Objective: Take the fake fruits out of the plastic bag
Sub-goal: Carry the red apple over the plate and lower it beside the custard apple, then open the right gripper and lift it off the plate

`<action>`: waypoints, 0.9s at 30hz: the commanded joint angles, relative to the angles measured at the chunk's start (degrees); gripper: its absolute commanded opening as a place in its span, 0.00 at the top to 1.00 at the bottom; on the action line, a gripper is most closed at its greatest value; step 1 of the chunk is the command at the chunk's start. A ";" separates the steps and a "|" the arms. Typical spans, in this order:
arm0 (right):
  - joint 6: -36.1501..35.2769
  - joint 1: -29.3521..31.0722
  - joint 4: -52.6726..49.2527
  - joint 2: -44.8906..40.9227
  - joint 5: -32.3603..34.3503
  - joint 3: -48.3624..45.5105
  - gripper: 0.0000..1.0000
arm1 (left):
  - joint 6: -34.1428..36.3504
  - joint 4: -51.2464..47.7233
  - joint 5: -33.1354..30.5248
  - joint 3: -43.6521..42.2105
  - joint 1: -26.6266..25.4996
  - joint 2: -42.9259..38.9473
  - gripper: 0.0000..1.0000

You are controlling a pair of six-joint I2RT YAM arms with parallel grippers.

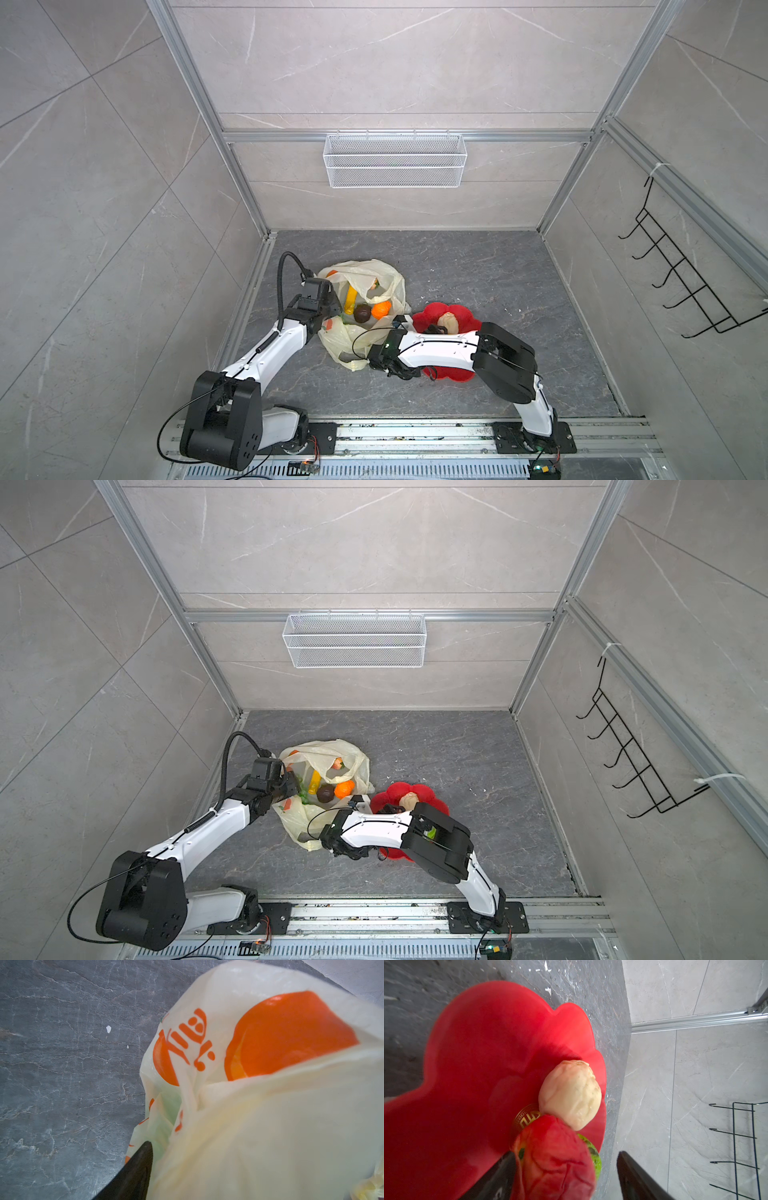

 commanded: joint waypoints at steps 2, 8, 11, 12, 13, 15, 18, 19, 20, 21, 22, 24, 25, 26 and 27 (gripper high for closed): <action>0.63 0.18 -0.14 0.31 0.45 -0.25 0.22 | 1.36 -0.60 -1.19 0.63 -0.15 -0.24 0.37; -2.20 0.11 3.48 -1.51 -1.69 -0.05 0.23 | 1.44 -0.74 -1.52 0.57 -0.15 -0.68 0.37; -2.73 0.12 3.86 -2.95 -2.61 0.63 0.22 | 1.41 -0.82 -1.54 0.54 -0.15 -0.93 0.37; -2.97 0.10 4.21 -3.87 -3.12 0.55 0.22 | 1.49 -0.83 -1.54 0.57 -0.15 -0.94 0.37; -3.31 0.18 4.59 -4.69 -3.64 0.42 0.22 | 1.49 -0.82 -1.51 0.62 -0.15 -0.94 0.37; -3.84 0.18 5.77 -7.00 -4.62 -0.13 0.22 | 1.56 -0.93 -1.45 0.65 -0.13 -0.94 0.37; -4.32 0.14 6.56 -9.42 -5.22 -0.52 0.22 | 1.49 -1.04 -1.29 0.74 -0.15 -0.87 0.37; -4.21 0.12 6.48 -9.78 -5.24 -0.43 0.22 | 1.49 -1.13 -1.28 0.78 -0.15 -0.86 0.37; -4.24 0.13 6.32 -10.04 -5.22 -0.28 0.22 | 1.41 -1.08 -1.21 0.83 -0.14 -0.85 0.37; -4.12 0.15 6.04 -10.32 -5.30 -0.01 0.22 | 1.48 -1.17 -1.17 0.83 -0.11 -0.76 0.38; -3.99 0.17 5.91 -10.64 -5.47 0.26 0.22 | 1.62 -1.28 -1.15 0.92 -0.15 -0.68 0.38; -3.85 0.18 5.55 -11.55 -6.07 1.30 0.23 | 1.59 -1.44 -1.27 1.10 -0.07 -0.49 0.38; -3.90 0.23 5.60 -12.09 -6.40 1.65 0.23 | 1.54 -1.44 -1.28 1.07 -0.14 -0.50 0.39; -4.04 0.21 5.80 -12.87 -6.74 2.19 0.23 | 1.50 -1.44 -1.31 1.10 -0.15 -0.50 0.39; -4.35 0.17 6.20 -13.46 -7.08 2.70 0.23 | 1.49 -1.44 -1.26 1.09 -0.10 -0.50 0.39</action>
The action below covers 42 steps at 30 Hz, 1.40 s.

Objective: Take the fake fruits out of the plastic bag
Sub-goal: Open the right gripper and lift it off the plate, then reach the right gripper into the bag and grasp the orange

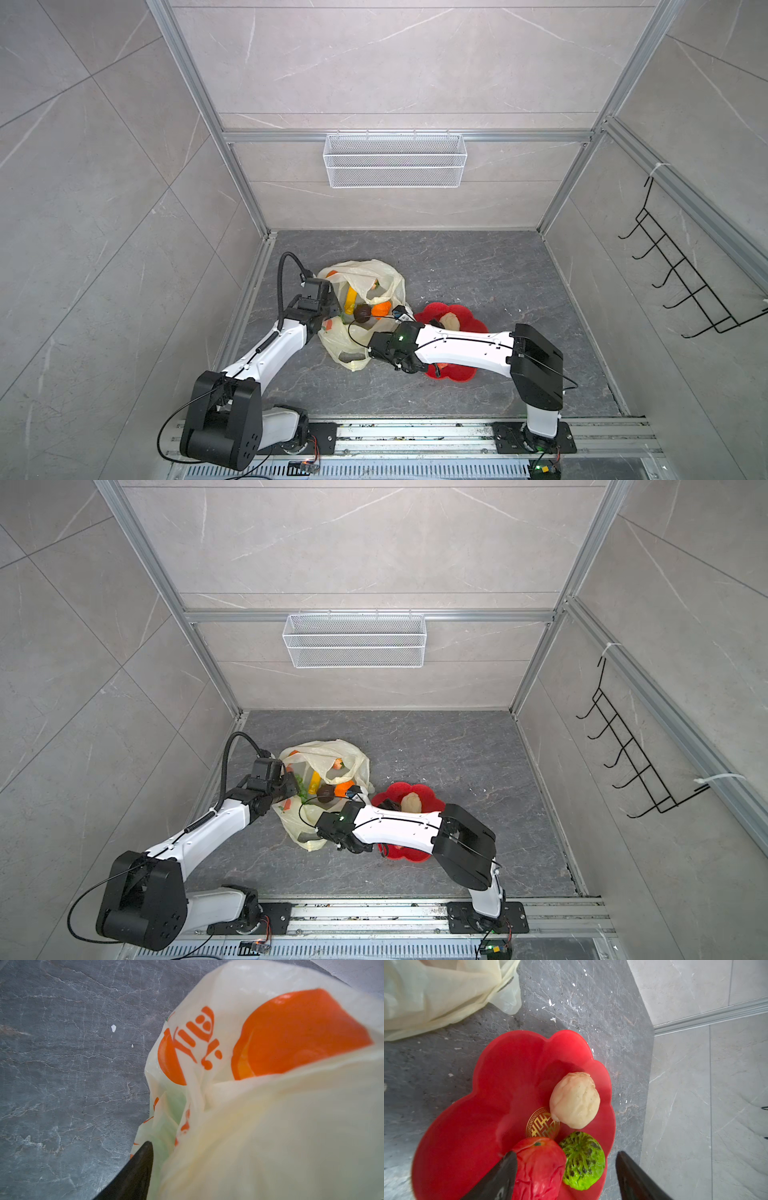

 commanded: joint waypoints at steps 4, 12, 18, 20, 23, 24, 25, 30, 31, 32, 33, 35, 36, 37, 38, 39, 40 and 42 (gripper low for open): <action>-4.09 0.02 5.80 -4.13 -4.57 4.67 0.24 | 1.47 -0.63 0.33 1.35 -0.17 0.12 0.40; -3.33 -4.13 13.37 3.40 -17.09 16.96 0.26 | 1.45 -0.36 1.96 1.53 -0.24 0.47 0.41; 3.88 -8.78 15.39 11.51 -26.18 25.39 0.26 | 1.36 -0.27 2.72 1.62 -0.37 0.40 0.41; 6.16 -9.96 16.75 13.10 -28.07 26.50 0.27 | 1.28 -0.19 2.63 1.45 -0.39 0.12 0.41; 8.53 -11.00 16.88 15.52 -27.72 28.96 0.27 | 1.23 -0.12 2.51 1.33 -0.37 -0.06 0.41; 8.94 -11.49 16.99 16.23 -28.32 29.53 0.27 | 1.22 -0.02 2.62 1.27 -0.41 0.02 0.41; 9.38 -11.97 17.17 16.97 -29.08 30.13 0.27 | 1.11 -0.02 2.71 1.27 -0.42 0.07 0.41; 11.03 -13.98 19.00 21.28 -34.73 32.69 0.27 | 0.95 0.09 3.16 1.36 -0.37 0.42 0.40; 11.70 -14.43 18.95 22.18 -35.70 33.37 0.27 | 0.99 0.14 3.15 1.36 -0.39 0.47 0.40; 12.21 -14.82 18.71 22.89 -35.96 34.00 0.27 | 1.06 0.12 3.16 1.36 -0.39 0.47 0.40; 12.51 -15.12 18.56 23.57 -35.84 34.66 0.28 | 1.02 0.13 3.17 1.36 -0.41 0.47 0.40; 12.93 -15.54 17.15 24.88 -34.58 36.38 0.28 | 0.95 0.16 3.16 1.36 -0.40 0.47 0.40; 13.09 -15.72 16.04 25.68 -33.86 37.54 0.28 | 0.93 0.25 3.16 1.25 -0.37 0.51 0.40; 13.35 -15.83 14.54 26.63 -33.20 39.08 0.28 | 0.93 0.29 3.16 1.27 -0.38 0.55 0.40; 13.32 -15.98 13.50 27.65 -32.83 40.71 0.28 | 0.92 0.33 3.26 1.27 -0.38 0.68 0.40; 13.28 -15.99 12.73 28.42 -32.50 41.91 0.28 | 0.92 0.34 3.29 1.35 -0.41 0.69 0.40; 13.31 -16.00 11.86 29.36 -32.28 43.15 0.28 | 0.92 0.30 3.33 1.36 -0.40 0.73 0.40; 13.22 -15.99 10.77 30.92 -32.28 45.35 0.28 | 0.93 0.33 3.40 1.36 -0.37 0.73 0.40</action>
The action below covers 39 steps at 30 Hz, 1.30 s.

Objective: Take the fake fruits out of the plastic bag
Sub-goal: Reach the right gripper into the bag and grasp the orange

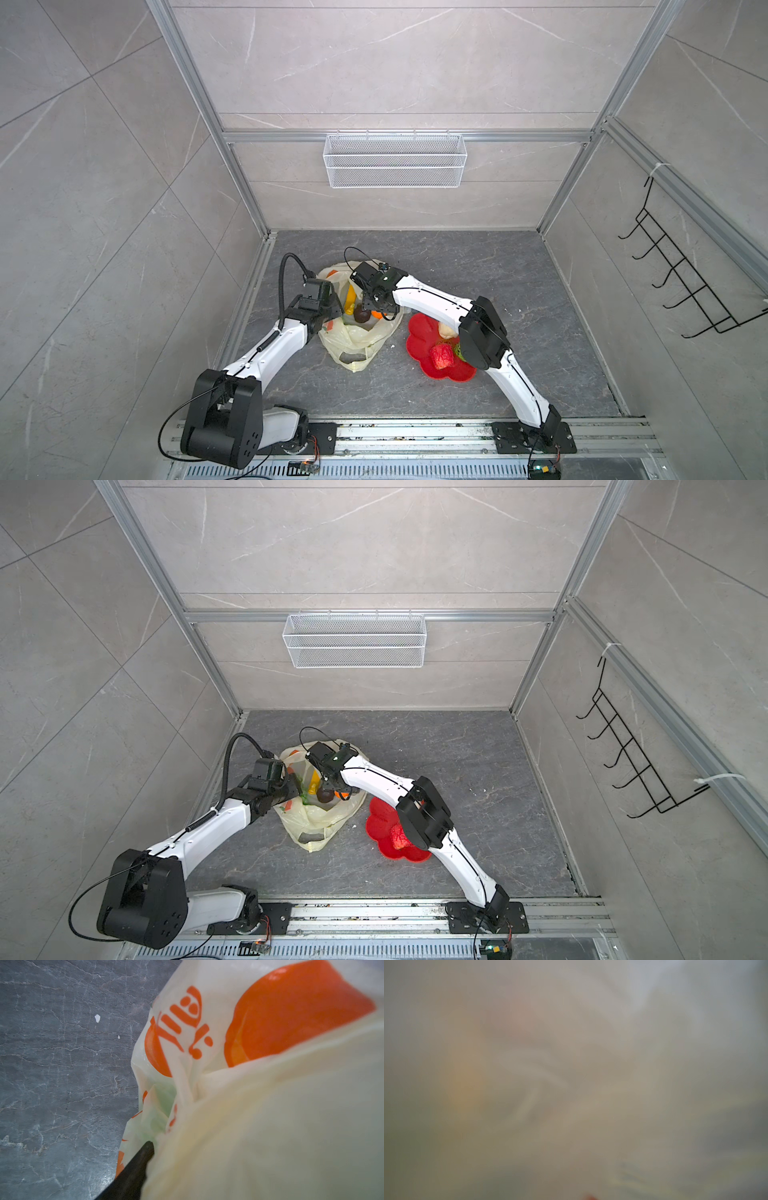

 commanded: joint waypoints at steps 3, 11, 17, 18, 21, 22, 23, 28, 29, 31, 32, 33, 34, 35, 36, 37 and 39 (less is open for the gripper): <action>1.07 0.22 -5.14 3.32 1.54 4.92 0.30 | 0.97 0.62 0.23 1.36 -0.13 0.01 0.39; 0.47 0.40 -4.34 1.78 3.73 3.44 0.36 | 0.93 0.54 0.18 1.36 -0.14 -0.17 0.39; -1.12 1.38 -1.06 -2.18 4.90 -0.87 0.38 | 1.02 0.44 0.01 1.36 -0.11 -0.18 0.39; -1.30 1.46 -0.40 -2.82 4.97 -1.63 0.38 | 1.01 0.40 0.01 1.36 -0.12 -0.17 0.39; -1.52 1.75 1.18 -5.22 5.08 -4.34 0.39 | 1.04 0.36 -0.08 1.34 -0.14 -0.10 0.39; -1.64 1.77 1.81 -6.06 5.03 -5.18 0.39 | 1.01 0.32 -0.16 1.36 -0.13 -0.08 0.39; -1.81 1.91 2.47 -6.88 5.15 -6.21 0.39 | 1.01 0.36 -0.17 1.36 -0.11 -0.16 0.39; -2.23 1.94 6.27 -9.94 5.50 -10.92 0.43 | 1.03 0.35 -0.17 1.36 -0.13 -0.17 0.39; -2.27 1.94 6.36 -10.05 5.69 -11.06 0.44 | 1.02 0.36 -0.19 1.37 -0.13 -0.17 0.39; -2.31 2.02 6.19 -9.83 5.84 -10.89 0.44 | 1.03 0.27 -0.31 1.37 -0.11 -0.24 0.39; -2.27 1.94 6.10 -9.69 5.86 -10.80 0.44 | 0.97 0.25 -0.37 1.36 -0.13 -0.34 0.39; -2.27 1.96 6.11 -9.50 5.80 -10.71 0.44 | 1.09 0.27 -0.34 1.36 -0.14 -0.34 0.38; -2.18 1.93 6.11 -9.19 5.74 -10.66 0.42 | 1.10 0.27 -0.42 1.36 -0.10 -0.47 0.38; -2.10 1.80 5.98 -8.90 5.63 -10.53 0.41 | 1.10 0.26 -0.43 1.29 -0.13 -0.52 0.38; -2.01 1.76 6.05 -8.56 5.17 -10.41 0.40 | 1.15 0.23 -0.43 1.33 -0.14 -0.60 0.38; -2.08 1.52 6.23 -8.00 4.47 -10.23 0.39 | 1.14 0.27 -0.43 1.27 -0.13 -0.61 0.38; -1.85 1.24 5.76 -6.71 3.63 -9.30 0.37 | 1.10 0.19 -0.44 1.35 -0.12 -0.69 0.38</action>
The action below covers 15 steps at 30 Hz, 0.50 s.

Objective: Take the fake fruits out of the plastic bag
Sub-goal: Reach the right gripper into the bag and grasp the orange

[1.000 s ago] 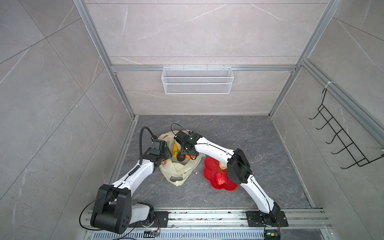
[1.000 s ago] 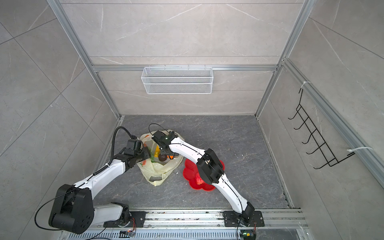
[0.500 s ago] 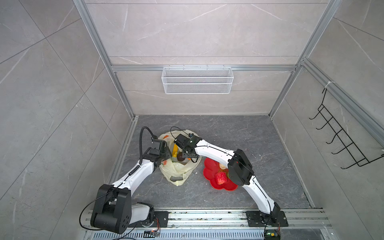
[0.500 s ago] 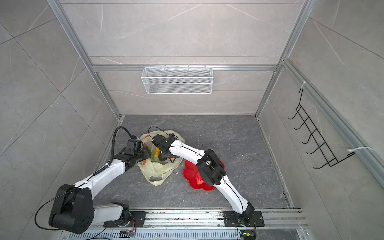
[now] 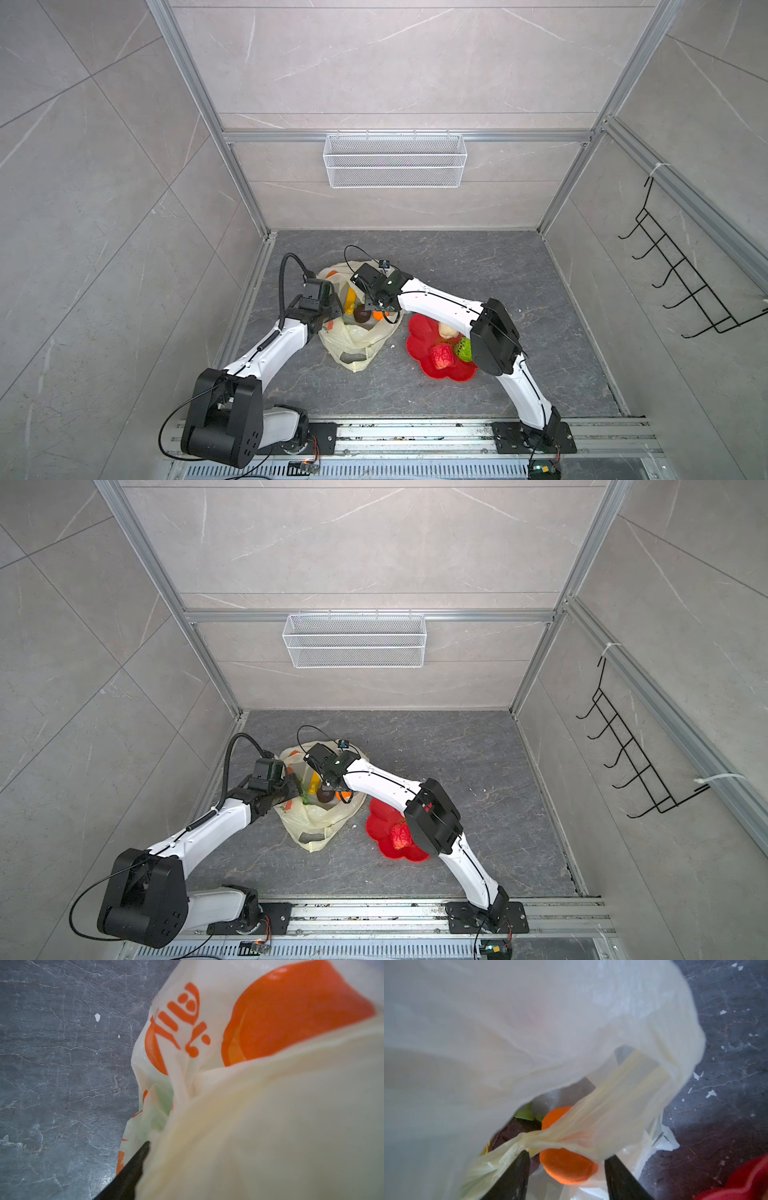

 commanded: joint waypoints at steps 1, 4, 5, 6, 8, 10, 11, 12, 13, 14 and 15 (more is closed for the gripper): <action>-0.26 -0.41 -0.98 2.36 -0.70 1.36 0.36 | 1.10 0.18 -0.48 1.35 -0.14 -0.76 0.38; -0.31 -0.41 -1.43 3.85 -1.30 2.57 0.35 | 1.10 0.09 -0.68 1.27 -0.13 -0.93 0.38; -0.37 -0.48 -1.45 4.27 -1.53 2.91 0.35 | 1.09 0.05 -0.67 1.29 -0.13 -0.93 0.38; -0.41 -0.43 -1.75 4.66 -1.49 3.30 0.35 | 1.12 0.10 -0.71 1.27 -0.11 -1.00 0.38; -0.56 -0.44 -2.46 5.67 -1.41 4.48 0.37 | 1.10 0.10 -0.65 1.22 -0.13 -0.94 0.38; -0.67 -0.54 -3.08 6.50 -1.23 5.39 0.38 | 1.10 0.05 -0.67 1.26 -0.11 -0.94 0.38; -0.72 -0.65 -3.39 6.86 -1.23 5.82 0.39 | 1.10 0.10 -0.65 1.27 -0.12 -0.89 0.38; -0.72 -0.61 -3.46 7.02 -1.23 5.97 0.41 | 1.04 0.10 -0.65 1.27 -0.15 -0.94 0.38; -0.72 -0.65 -3.45 7.04 -1.24 6.01 0.43 | 1.03 0.09 -0.65 1.27 -0.15 -0.94 0.38; -0.83 -0.62 -3.50 6.95 -1.14 5.82 0.46 | 1.21 0.09 -0.70 1.27 -0.09 -0.94 0.38; -0.85 -0.56 -3.52 6.62 -0.78 5.72 0.48 | 1.21 0.09 -0.74 1.27 -0.11 -0.94 0.38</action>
